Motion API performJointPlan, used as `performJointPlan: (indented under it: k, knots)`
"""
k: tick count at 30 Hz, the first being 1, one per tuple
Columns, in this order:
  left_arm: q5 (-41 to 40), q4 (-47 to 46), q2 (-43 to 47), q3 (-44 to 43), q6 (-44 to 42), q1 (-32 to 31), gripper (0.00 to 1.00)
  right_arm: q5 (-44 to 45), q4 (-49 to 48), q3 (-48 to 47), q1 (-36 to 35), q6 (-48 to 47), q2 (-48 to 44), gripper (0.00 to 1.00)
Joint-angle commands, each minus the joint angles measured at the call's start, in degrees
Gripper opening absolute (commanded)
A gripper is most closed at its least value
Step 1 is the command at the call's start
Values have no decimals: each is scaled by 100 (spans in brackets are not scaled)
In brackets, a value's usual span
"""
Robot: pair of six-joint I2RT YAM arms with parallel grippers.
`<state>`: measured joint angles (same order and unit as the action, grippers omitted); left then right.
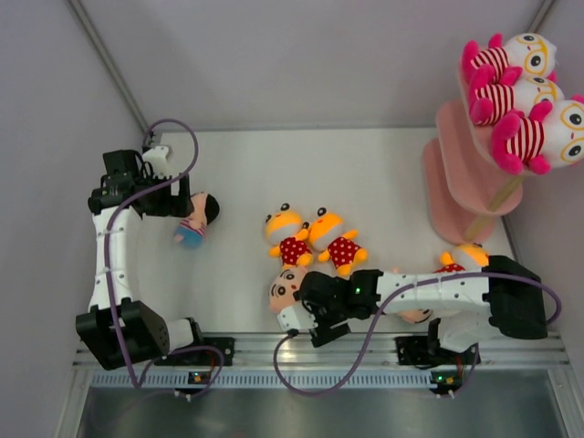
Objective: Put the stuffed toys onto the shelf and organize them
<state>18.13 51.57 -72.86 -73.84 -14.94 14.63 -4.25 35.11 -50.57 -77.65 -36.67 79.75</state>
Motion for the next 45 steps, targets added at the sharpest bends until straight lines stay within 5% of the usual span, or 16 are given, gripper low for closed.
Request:
performJointPlan:
  k: [1, 3, 7, 12, 13, 20, 24, 30, 38, 45]
  knots:
    - [138, -24, 123, 28, 0, 48, 98, 635, -531, 116, -31, -411, 24, 82]
    - [147, -24, 88, 28, 9, 40, 98, 698, -698, 152, -5, -464, 23, 77]
    - [208, -24, 35, 2, 0, 48, 98, 750, -1155, 266, -5, -500, 111, 41]
    - [244, -33, 8, -25, 8, 48, 98, 540, -1552, -100, 30, -280, 322, 13]
    - [235, -24, 9, -16, -9, 48, 98, 522, -1421, -242, 39, -245, 357, 0]
    - [217, -24, -9, -16, -35, 57, 98, 1495, 577, -2630, 223, 554, 761, 0]
    - [244, -24, -61, -25, -35, 57, 98, 2182, 2275, -4772, 1117, 1509, 1585, 0]
    - [279, -24, -184, -60, -79, 57, 98, 3209, 3333, -6234, 2699, 2356, 2263, 0]
    - [507, -24, -483, -174, -71, 66, 98, 4293, 3468, -7924, 4738, 2830, 3170, 0]
    - [1492, -24, -685, -788, -9, -135, 89, 2492, 2071, -6713, 4935, 3411, 2310, 0]
